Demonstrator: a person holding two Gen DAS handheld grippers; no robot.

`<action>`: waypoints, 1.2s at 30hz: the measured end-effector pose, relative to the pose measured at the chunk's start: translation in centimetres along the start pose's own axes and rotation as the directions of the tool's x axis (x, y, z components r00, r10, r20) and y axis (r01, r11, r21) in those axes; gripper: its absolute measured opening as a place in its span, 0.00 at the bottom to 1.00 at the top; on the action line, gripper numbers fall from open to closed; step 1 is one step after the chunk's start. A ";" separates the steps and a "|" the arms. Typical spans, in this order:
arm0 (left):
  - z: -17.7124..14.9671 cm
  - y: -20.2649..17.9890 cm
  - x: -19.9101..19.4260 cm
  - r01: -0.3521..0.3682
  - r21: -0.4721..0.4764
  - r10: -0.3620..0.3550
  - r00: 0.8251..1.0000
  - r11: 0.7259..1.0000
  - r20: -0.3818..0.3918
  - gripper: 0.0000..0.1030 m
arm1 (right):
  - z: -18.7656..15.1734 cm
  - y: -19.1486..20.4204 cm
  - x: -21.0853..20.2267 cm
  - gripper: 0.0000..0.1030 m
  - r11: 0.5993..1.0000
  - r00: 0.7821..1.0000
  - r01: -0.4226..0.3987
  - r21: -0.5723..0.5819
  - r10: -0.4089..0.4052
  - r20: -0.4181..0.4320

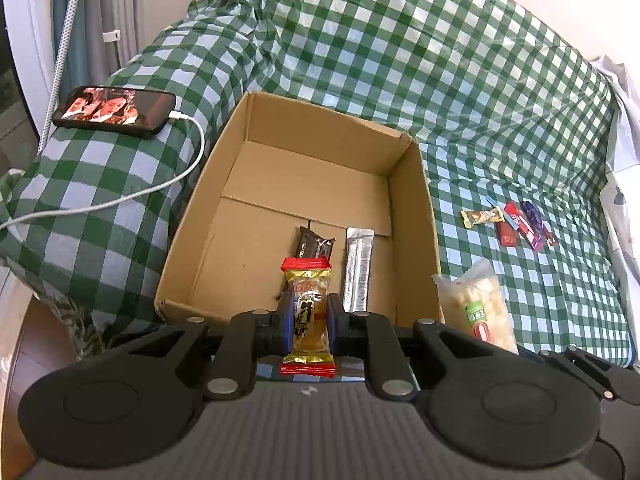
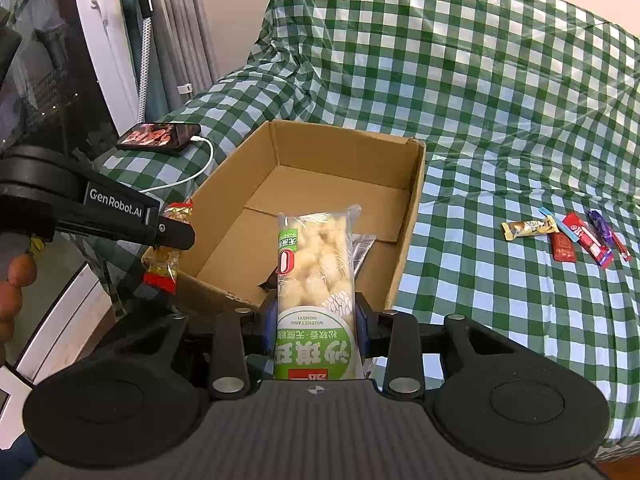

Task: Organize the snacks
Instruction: 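Carry the red candy and peanut bar into the box with both tools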

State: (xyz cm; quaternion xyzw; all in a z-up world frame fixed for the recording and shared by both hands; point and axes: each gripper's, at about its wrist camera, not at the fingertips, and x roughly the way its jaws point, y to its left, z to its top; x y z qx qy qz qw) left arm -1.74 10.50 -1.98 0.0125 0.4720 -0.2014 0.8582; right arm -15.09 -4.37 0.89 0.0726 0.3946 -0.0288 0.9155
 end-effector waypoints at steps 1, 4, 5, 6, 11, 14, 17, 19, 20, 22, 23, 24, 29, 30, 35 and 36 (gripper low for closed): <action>0.2 0.0 0.2 -0.003 0.001 0.003 1.000 1.000 -0.002 0.17 | 0.1 -0.1 0.2 0.37 1.000 1.000 0.001 0.000 -0.001 -0.002; 1.1 -0.2 0.9 -0.007 0.009 0.007 1.000 1.000 -0.005 0.17 | 0.6 -0.6 1.2 0.37 1.000 1.000 0.002 0.002 -0.002 -0.005; 1.4 -0.3 1.2 -0.010 0.012 0.010 1.000 1.000 -0.005 0.17 | 0.7 -0.8 1.5 0.37 1.000 1.000 0.004 0.003 -0.004 -0.005; 1.7 -0.3 1.4 -0.013 0.015 0.013 1.000 1.000 -0.005 0.17 | 0.8 -0.9 1.9 0.37 1.000 1.000 0.004 0.005 -0.004 -0.006; 3.2 -0.6 3.3 -0.021 0.023 0.022 1.000 1.000 -0.014 0.17 | 1.8 -1.8 4.1 0.37 1.000 1.000 -0.001 0.007 0.001 -0.010; 4.2 -0.6 4.9 -0.027 0.026 0.028 0.999 0.999 -0.029 0.17 | 2.4 -2.3 5.5 0.37 1.000 1.000 -0.005 0.011 0.005 -0.016; 5.0 -0.4 6.6 -0.038 0.027 0.039 0.998 0.999 -0.046 0.17 | 3.0 -2.8 7.1 0.37 1.000 1.000 -0.010 0.017 0.010 -0.025; 5.6 -0.2 8.0 -0.048 0.027 0.049 0.997 0.998 -0.057 0.17 | 3.3 -3.0 8.2 0.37 1.000 0.999 -0.013 0.022 0.014 -0.032; 5.8 -0.1 8.6 -0.051 0.028 0.052 0.997 0.998 -0.063 0.17 | 3.5 -3.1 8.7 0.37 1.000 0.999 -0.015 0.024 0.016 -0.037; 6.3 0.0 9.8 -0.058 0.029 0.060 0.995 0.998 -0.075 0.17 | 3.8 -3.2 9.8 0.37 0.999 0.999 -0.019 0.026 0.021 -0.049; 6.5 0.1 10.4 -0.060 0.033 0.063 0.995 0.998 -0.080 0.17 | 3.9 -3.3 10.4 0.37 0.999 0.998 -0.020 0.027 0.021 -0.056; 6.8 0.0 11.1 -0.067 0.039 0.070 0.994 0.997 -0.087 0.17 | 4.0 -3.3 10.9 0.37 0.999 0.998 -0.021 0.028 0.022 -0.062; 7.3 -0.2 13.8 -0.083 0.055 0.089 0.989 0.995 -0.115 0.17 | 4.4 -3.9 13.3 0.37 0.999 0.996 -0.017 0.037 0.021 -0.090; 7.4 -0.2 14.3 -0.086 0.057 0.092 0.988 0.995 -0.121 0.17 | 4.4 -4.0 13.7 0.37 0.999 0.995 -0.015 0.039 0.019 -0.096; 7.4 -0.3 16.3 -0.094 0.061 0.102 0.984 0.994 -0.145 0.17 | 4.3 -4.9 15.7 0.37 0.999 0.992 -0.007 0.049 0.013 -0.128; 7.4 -0.3 16.6 -0.096 0.062 0.104 0.983 0.993 -0.151 0.17 | 4.2 -4.9 15.9 0.37 0.999 0.991 -0.008 0.051 0.015 -0.132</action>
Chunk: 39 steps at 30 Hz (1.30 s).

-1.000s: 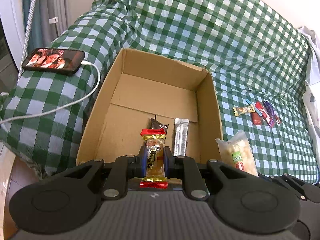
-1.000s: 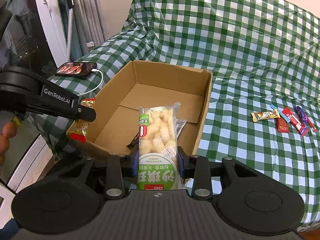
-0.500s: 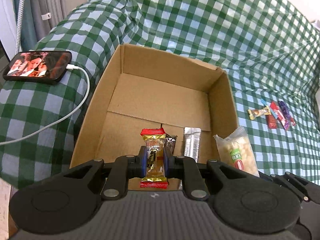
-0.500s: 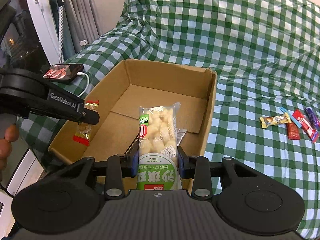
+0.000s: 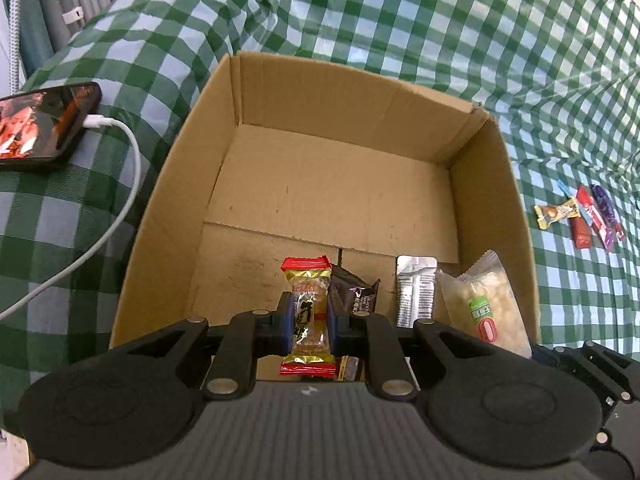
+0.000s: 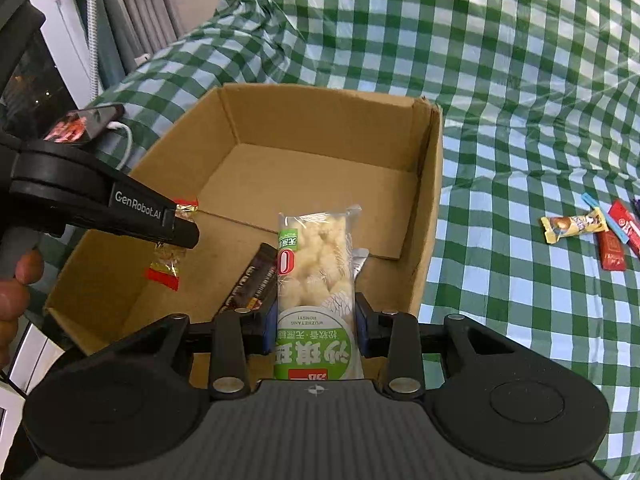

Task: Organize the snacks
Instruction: 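Carry the red candy and peanut bar into the box with both tools, then open both tools to drop the candy and peanut bar in the box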

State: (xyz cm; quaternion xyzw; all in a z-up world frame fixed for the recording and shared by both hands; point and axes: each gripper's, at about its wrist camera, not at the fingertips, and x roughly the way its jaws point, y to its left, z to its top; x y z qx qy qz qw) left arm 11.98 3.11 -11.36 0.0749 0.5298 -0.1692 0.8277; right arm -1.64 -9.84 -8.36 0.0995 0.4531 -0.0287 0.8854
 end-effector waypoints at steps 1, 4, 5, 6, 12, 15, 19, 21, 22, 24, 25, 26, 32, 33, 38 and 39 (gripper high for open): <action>0.0 -0.1 0.3 -0.003 0.002 0.003 1.000 1.000 -0.004 0.17 | 0.0 0.0 0.2 0.37 1.000 1.000 0.000 0.000 0.000 -0.003; 0.2 -0.3 1.1 -0.013 0.009 0.013 1.000 1.000 -0.016 0.17 | 0.0 0.0 1.1 0.37 1.000 1.000 -0.002 -0.004 0.002 -0.016; 0.2 -0.3 1.3 -0.018 0.012 0.018 1.000 1.000 -0.019 0.17 | 0.0 0.0 1.4 0.37 1.000 1.000 -0.005 -0.006 0.004 -0.020; 0.3 -0.3 1.6 -0.024 0.017 0.024 0.999 1.000 -0.022 0.17 | 0.0 0.1 1.6 0.37 1.000 1.000 -0.007 -0.008 0.007 -0.023; 0.9 0.2 0.0 -0.084 0.029 0.083 0.996 0.996 0.033 0.98 | 1.1 0.1 1.6 0.52 0.999 0.999 -0.037 -0.010 0.037 0.019; 0.0 0.6 -2.5 -0.101 0.043 0.095 0.988 0.994 0.122 1.00 | 1.4 -0.1 0.3 0.79 1.000 0.998 -0.016 -0.021 0.017 0.059; -2.8 1.1 -4.9 -0.095 0.059 0.089 0.991 0.994 0.100 1.00 | 0.0 0.0 -2.6 0.89 1.000 0.998 -0.022 -0.017 0.023 0.060; -4.5 1.3 -5.9 -0.078 0.054 0.074 0.995 0.996 0.072 1.00 | -1.5 0.2 -4.1 0.91 0.999 0.999 -0.032 0.007 0.032 0.038; -5.4 1.4 -6.4 -0.073 0.049 0.070 0.996 0.996 0.056 1.00 | -2.1 0.3 -4.7 0.92 0.999 0.999 -0.036 0.018 0.036 0.026; -7.2 1.1 -7.4 -0.063 0.039 0.061 0.997 0.997 0.042 1.00 | -3.5 1.3 -6.2 0.92 0.998 0.999 -0.036 0.055 0.036 0.008; -7.8 0.9 -7.9 -0.059 0.038 0.058 0.997 0.997 0.042 1.00 | -4.0 1.6 -6.8 0.92 0.997 0.999 -0.039 0.067 0.039 0.002; -8.5 0.8 -8.5 -0.057 0.041 0.055 0.998 0.998 0.042 1.00 | -4.4 2.0 -7.5 0.92 0.996 0.999 -0.042 0.073 0.042 0.001; -11.0 -0.4 -12.4 -0.063 0.081 0.053 0.992 0.995 0.116 1.00 | -5.6 3.5 -11.3 0.94 0.998 0.998 0.005 0.060 -0.009 0.061; -11.4 -0.5 -13.2 -0.066 0.084 0.054 0.990 0.994 0.132 1.00 | -5.9 3.7 -12.0 0.94 0.998 0.997 0.010 0.057 -0.014 0.075; -13.2 -1.0 -15.8 -0.044 0.079 0.030 0.985 0.996 0.170 1.00 | -7.5 4.1 -15.1 0.95 0.999 0.992 0.023 0.039 -0.028 0.126; -13.5 -1.2 -16.1 -0.041 0.079 0.027 0.984 0.996 0.174 1.00 | -7.7 4.2 -15.6 0.95 0.999 0.990 0.026 0.037 -0.031 0.134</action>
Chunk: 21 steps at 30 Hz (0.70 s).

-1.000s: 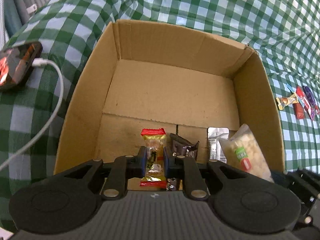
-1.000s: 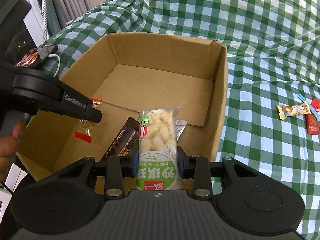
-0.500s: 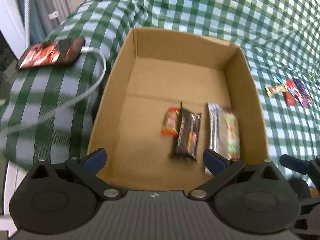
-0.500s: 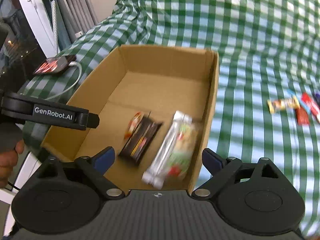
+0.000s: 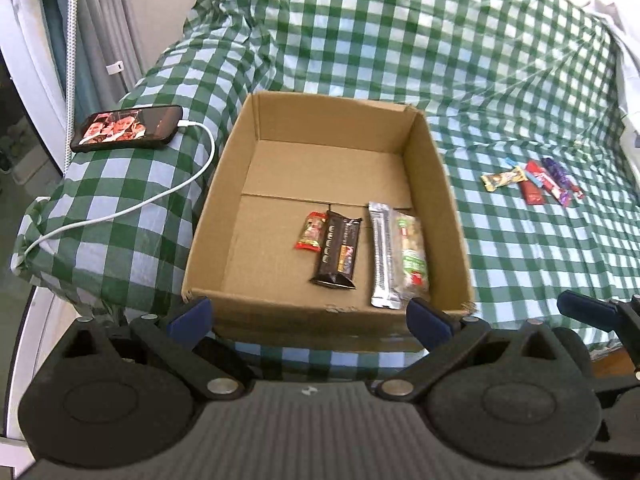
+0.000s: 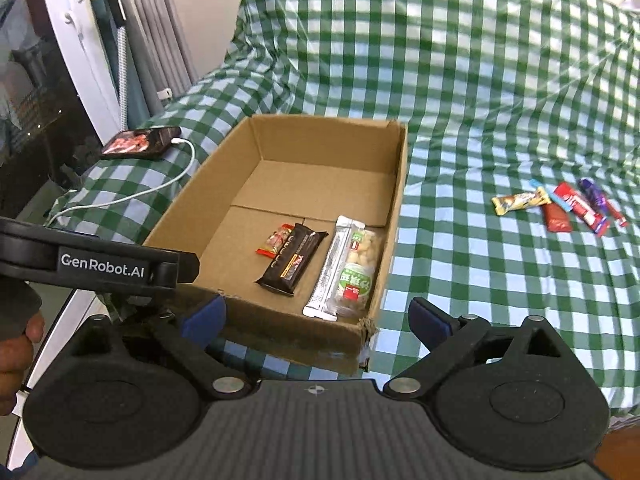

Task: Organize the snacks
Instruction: 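Open both tools to drop the candy and peanut bar in the box, then grasp the yellow cone snack with left tool while right tool grasps purple bar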

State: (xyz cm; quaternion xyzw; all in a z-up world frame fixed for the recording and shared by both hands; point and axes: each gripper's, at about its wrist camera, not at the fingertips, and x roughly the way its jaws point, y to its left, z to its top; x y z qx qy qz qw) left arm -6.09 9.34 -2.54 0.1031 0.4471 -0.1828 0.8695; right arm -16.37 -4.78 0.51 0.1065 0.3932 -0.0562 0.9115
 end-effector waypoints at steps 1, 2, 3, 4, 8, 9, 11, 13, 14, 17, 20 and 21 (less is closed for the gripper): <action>-0.2 -0.2 -0.4 0.003 0.002 -0.003 1.000 1.000 0.007 1.00 | 0.0 0.1 -0.3 0.95 1.000 1.000 0.004 -0.001 -0.004 0.006; -0.4 -0.3 -0.8 0.006 0.004 -0.006 1.000 1.000 0.012 1.00 | -0.1 0.2 -0.7 0.95 1.000 1.000 0.007 -0.001 -0.007 0.016; -0.7 -0.4 -1.2 0.006 0.001 -0.006 1.000 1.000 0.021 1.00 | -0.2 0.3 -1.1 0.95 1.000 1.000 0.009 -0.003 -0.009 0.026; -0.8 -0.5 -1.5 0.007 -0.001 -0.007 1.000 1.000 0.027 1.00 | -0.3 0.3 -1.5 0.95 1.000 0.999 0.012 -0.005 -0.012 0.034; -1.1 -0.8 -2.7 0.015 0.009 -0.016 0.999 1.000 0.048 1.00 | -0.8 0.9 -2.7 0.96 1.000 0.998 0.018 -0.011 -0.018 0.060; -1.2 -0.8 -2.9 0.013 0.013 -0.014 0.998 1.000 0.056 1.00 | -0.9 1.0 -3.0 0.96 1.000 0.998 0.019 -0.012 -0.018 0.066; -1.3 -0.8 -3.2 0.012 0.015 -0.013 0.998 1.000 0.063 1.00 | -1.0 1.1 -3.3 0.96 1.000 0.997 0.019 -0.011 -0.018 0.075; -1.4 -0.8 -3.4 0.012 0.013 -0.013 0.998 1.000 0.065 1.00 | -1.1 1.2 -3.5 0.96 1.000 0.997 0.020 -0.010 -0.019 0.081; -1.4 -0.8 -3.5 0.012 0.011 -0.013 0.998 1.000 0.065 1.00 | -1.1 1.2 -3.7 0.96 1.000 0.996 0.020 -0.011 -0.019 0.082; -1.5 -0.7 -3.7 0.012 0.009 -0.012 0.998 1.000 0.067 1.00 | -1.2 1.3 -3.9 0.96 1.000 0.996 0.020 -0.012 -0.019 0.084; -1.6 -0.7 -3.6 0.012 0.010 -0.013 0.998 1.000 0.066 1.00 | -1.3 1.3 -3.9 0.97 1.000 0.996 0.023 -0.009 -0.022 0.084; -1.5 -0.7 -3.6 0.012 0.010 -0.013 0.998 1.000 0.065 1.00 | -1.3 1.3 -4.0 0.97 1.000 0.996 0.023 -0.008 -0.022 0.084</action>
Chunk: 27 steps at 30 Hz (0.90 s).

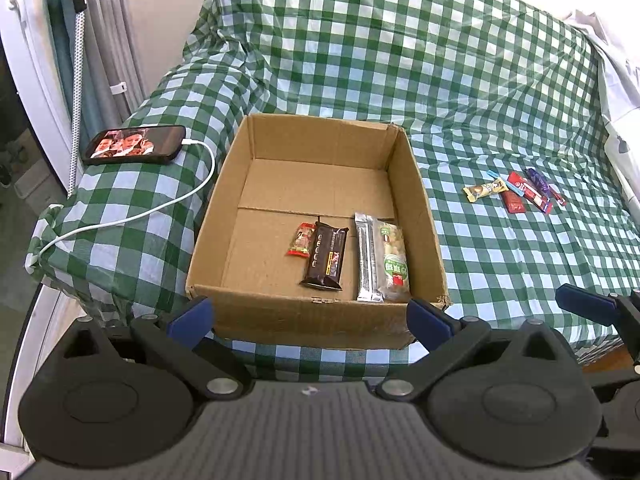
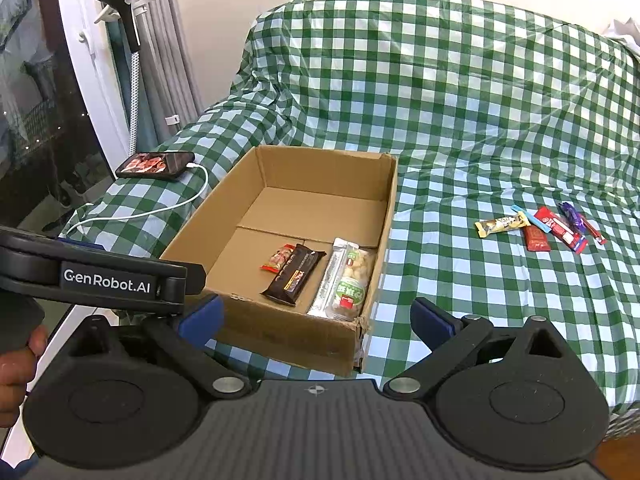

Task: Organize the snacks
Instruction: 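Grasp the yellow cone snack with left tool while right tool grasps purple bar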

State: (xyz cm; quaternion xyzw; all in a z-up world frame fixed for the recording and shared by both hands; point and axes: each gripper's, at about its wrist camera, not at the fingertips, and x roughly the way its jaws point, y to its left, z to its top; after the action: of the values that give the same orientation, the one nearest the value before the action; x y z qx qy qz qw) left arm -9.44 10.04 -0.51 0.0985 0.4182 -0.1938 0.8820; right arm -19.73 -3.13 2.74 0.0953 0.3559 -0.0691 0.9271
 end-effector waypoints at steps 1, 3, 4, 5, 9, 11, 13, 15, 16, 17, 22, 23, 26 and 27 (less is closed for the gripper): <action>0.0 0.0 -0.1 0.000 0.001 0.000 1.000 1.000 0.000 1.00 | 0.0 -0.1 0.0 0.97 1.000 1.000 -0.001 -0.001 0.001 -0.001; -0.1 0.0 -0.1 -0.001 0.001 0.001 1.000 1.000 -0.001 1.00 | 0.0 -0.1 0.0 0.97 1.000 1.000 -0.002 0.000 0.002 -0.002; -0.1 -0.1 -0.1 -0.001 0.002 0.001 1.000 1.000 -0.002 1.00 | 0.0 -0.2 0.0 0.97 1.000 1.000 -0.003 -0.001 0.003 -0.002; 0.0 -0.1 -0.2 -0.002 0.004 0.002 1.000 1.000 -0.002 1.00 | 0.0 -0.3 0.0 0.97 1.000 1.000 -0.003 -0.001 0.003 -0.002; 0.5 -0.5 -0.2 0.001 0.016 -0.001 1.000 1.000 -0.003 1.00 | 0.1 -0.6 -0.2 0.97 1.000 1.000 -0.006 0.003 0.006 0.006; 0.8 -1.2 -0.2 0.003 0.033 -0.003 1.000 0.999 0.000 1.00 | 0.1 -0.9 -0.4 0.97 1.000 1.000 -0.007 0.009 0.007 0.017; 1.3 -2.1 0.0 0.004 0.057 -0.003 1.000 0.998 -0.002 1.00 | 0.0 -1.4 -0.4 0.97 1.000 1.000 -0.004 0.021 0.003 0.028; 1.8 -3.3 0.4 0.007 0.083 -0.006 1.000 0.997 -0.013 1.00 | -0.1 -2.3 -0.4 0.97 0.999 0.999 0.002 0.041 -0.004 0.035; 2.1 -3.9 0.7 0.012 0.096 -0.010 1.000 0.995 -0.023 1.00 | -0.2 -2.8 -0.4 0.98 0.999 0.999 0.007 0.052 -0.009 0.036; 2.3 -4.6 1.0 0.021 0.105 -0.018 0.999 0.994 -0.036 1.00 | -0.3 -3.5 -0.4 0.98 0.998 0.999 0.014 0.066 -0.016 0.037; 4.2 -8.7 3.5 0.074 0.148 -0.059 0.993 0.986 -0.101 1.00 | -1.0 -7.9 0.2 0.98 0.986 0.997 0.071 0.148 -0.075 0.022; 4.5 -9.6 4.1 0.079 0.158 -0.062 0.992 0.984 -0.113 1.00 | -1.2 -9.0 0.3 0.98 0.982 0.996 0.086 0.168 -0.090 0.017; 5.9 -12.7 6.7 0.110 0.188 -0.080 0.984 0.976 -0.160 1.00 | -1.6 -12.7 0.7 0.98 0.963 0.989 0.140 0.229 -0.145 0.003; 6.5 -13.9 7.8 0.121 0.196 -0.086 0.980 0.973 -0.178 1.00 | -1.6 -14.1 0.8 0.98 0.956 0.986 0.160 0.248 -0.164 -0.001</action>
State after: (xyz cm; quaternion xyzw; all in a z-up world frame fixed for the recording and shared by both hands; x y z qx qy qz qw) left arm -6.29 -6.79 -2.64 0.1832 0.4735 -0.2726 0.8173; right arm -22.97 -16.49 -0.76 0.1799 0.3420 -0.1894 0.9027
